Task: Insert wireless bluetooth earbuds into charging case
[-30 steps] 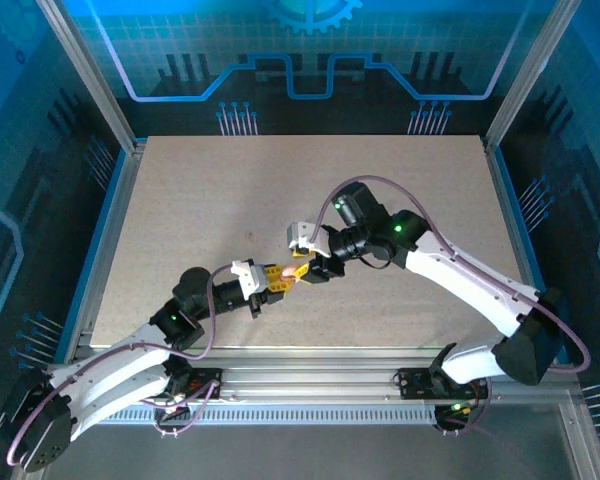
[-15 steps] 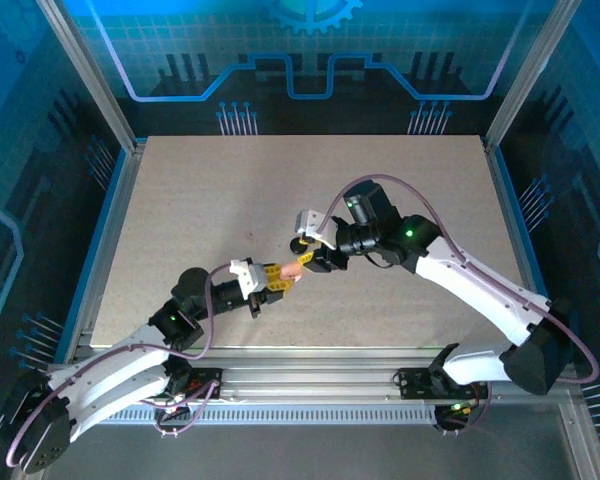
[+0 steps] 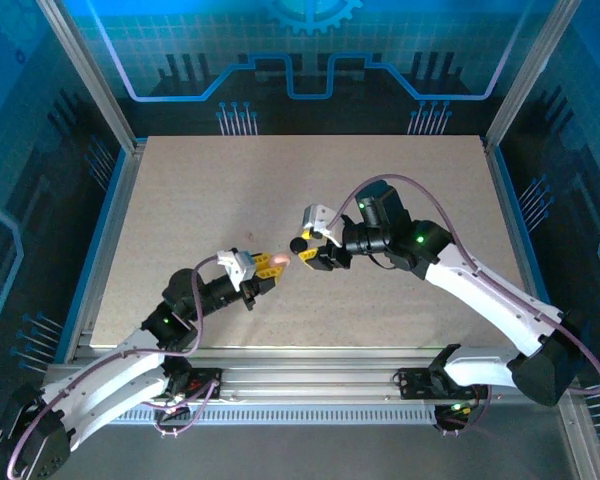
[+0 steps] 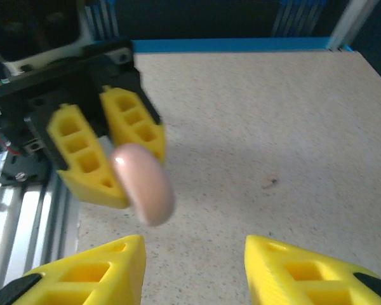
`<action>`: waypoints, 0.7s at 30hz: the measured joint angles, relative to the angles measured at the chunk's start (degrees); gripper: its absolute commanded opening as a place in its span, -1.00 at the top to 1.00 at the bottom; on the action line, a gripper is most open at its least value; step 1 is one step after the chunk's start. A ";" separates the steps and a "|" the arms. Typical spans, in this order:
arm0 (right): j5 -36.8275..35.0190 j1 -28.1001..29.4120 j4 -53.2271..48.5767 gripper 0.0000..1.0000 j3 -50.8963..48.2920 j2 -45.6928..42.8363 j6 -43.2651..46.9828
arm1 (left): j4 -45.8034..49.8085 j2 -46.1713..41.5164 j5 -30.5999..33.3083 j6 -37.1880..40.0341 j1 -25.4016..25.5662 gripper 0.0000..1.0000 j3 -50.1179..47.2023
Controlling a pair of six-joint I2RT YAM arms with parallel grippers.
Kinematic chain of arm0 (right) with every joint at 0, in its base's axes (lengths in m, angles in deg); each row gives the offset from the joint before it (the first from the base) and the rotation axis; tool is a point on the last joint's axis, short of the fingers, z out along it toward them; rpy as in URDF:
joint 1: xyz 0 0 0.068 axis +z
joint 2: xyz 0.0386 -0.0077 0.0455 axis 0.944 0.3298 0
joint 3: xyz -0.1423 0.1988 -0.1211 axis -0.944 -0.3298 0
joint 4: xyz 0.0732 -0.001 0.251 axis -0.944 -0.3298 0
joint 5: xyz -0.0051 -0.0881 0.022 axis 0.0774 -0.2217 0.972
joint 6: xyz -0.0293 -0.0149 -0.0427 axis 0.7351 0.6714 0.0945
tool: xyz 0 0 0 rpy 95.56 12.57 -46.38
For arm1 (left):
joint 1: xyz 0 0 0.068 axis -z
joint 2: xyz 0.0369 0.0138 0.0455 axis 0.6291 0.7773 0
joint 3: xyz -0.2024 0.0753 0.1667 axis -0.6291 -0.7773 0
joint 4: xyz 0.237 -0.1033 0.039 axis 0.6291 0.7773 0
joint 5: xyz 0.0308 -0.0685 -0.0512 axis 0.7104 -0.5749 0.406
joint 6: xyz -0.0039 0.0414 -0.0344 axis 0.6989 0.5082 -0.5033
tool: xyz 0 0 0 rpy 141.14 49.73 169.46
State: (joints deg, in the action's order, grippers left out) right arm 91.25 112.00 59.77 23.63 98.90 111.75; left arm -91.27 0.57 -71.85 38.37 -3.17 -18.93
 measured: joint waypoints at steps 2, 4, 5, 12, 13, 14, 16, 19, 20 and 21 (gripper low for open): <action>1.03 0.83 -0.04 0.00 -0.13 0.11 1.14 | 0.00 -0.04 -0.52 0.02 0.00 0.80 0.00; 1.38 1.60 -0.15 -0.02 0.00 0.57 2.19 | 0.00 -0.02 -1.51 0.07 0.00 0.80 0.00; 1.57 1.88 -0.46 -0.02 0.31 1.14 2.75 | -0.04 -0.02 -2.10 0.07 0.00 0.80 0.00; 2.69 3.41 -3.02 -0.01 4.35 6.40 6.64 | -0.26 0.81 -5.16 0.04 -0.04 0.79 0.00; 2.78 3.76 -3.30 0.00 4.72 6.86 7.08 | -0.24 0.83 -5.40 0.04 -0.04 0.79 0.00; 2.93 3.98 -3.37 0.00 4.92 7.17 7.41 | -0.26 0.83 -5.62 0.04 -0.04 0.79 0.00; 2.93 4.20 -3.65 0.01 5.03 7.52 7.98 | -0.48 0.83 -5.86 0.04 -0.04 0.79 0.00; 2.89 4.20 -4.13 0.02 5.16 7.72 8.46 | -0.63 0.83 -6.12 0.04 -0.04 0.79 0.00; 2.89 4.20 -4.26 0.02 5.27 7.76 8.63 | -0.68 0.81 -6.16 0.04 -0.04 0.79 0.00; 2.86 4.20 -4.35 0.02 5.35 7.80 8.81 | -0.72 0.81 -6.21 0.02 -0.04 0.79 0.00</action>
State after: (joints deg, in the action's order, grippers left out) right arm 94.12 116.19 55.42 28.99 106.70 120.56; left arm -91.99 1.38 -78.05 38.39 -3.21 -18.93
